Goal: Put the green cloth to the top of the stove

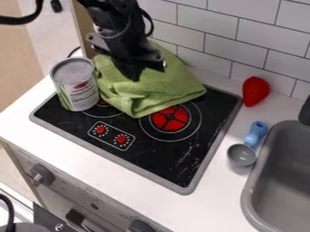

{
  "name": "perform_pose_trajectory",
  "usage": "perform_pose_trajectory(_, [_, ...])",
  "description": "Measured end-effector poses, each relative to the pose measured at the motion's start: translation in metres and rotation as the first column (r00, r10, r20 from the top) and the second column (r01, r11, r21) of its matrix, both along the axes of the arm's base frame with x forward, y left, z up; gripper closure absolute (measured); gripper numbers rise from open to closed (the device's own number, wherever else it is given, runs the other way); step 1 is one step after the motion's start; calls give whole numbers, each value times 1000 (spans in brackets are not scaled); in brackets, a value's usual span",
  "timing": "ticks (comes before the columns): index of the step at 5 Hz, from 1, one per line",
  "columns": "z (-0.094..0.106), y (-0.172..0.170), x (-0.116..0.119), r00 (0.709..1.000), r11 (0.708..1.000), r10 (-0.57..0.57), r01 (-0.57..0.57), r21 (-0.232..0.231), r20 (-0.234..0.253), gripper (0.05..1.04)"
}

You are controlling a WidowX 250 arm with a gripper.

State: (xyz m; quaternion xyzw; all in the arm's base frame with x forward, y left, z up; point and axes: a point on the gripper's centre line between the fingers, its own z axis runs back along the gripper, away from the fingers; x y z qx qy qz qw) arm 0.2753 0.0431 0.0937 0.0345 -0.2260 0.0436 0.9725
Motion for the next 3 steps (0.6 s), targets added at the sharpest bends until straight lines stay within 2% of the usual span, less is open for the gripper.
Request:
perform_pose_trajectory(1, [-4, -10, -27, 997, 999, -49, 48, -27, -65, 1031])
perform_pose_trajectory(2, [-12, 1, -48, 984, 996, -82, 74, -57, -160, 1031])
perform_pose_trajectory(3, [-17, 21, -69, 974, 995, -75, 59, -83, -216, 1018])
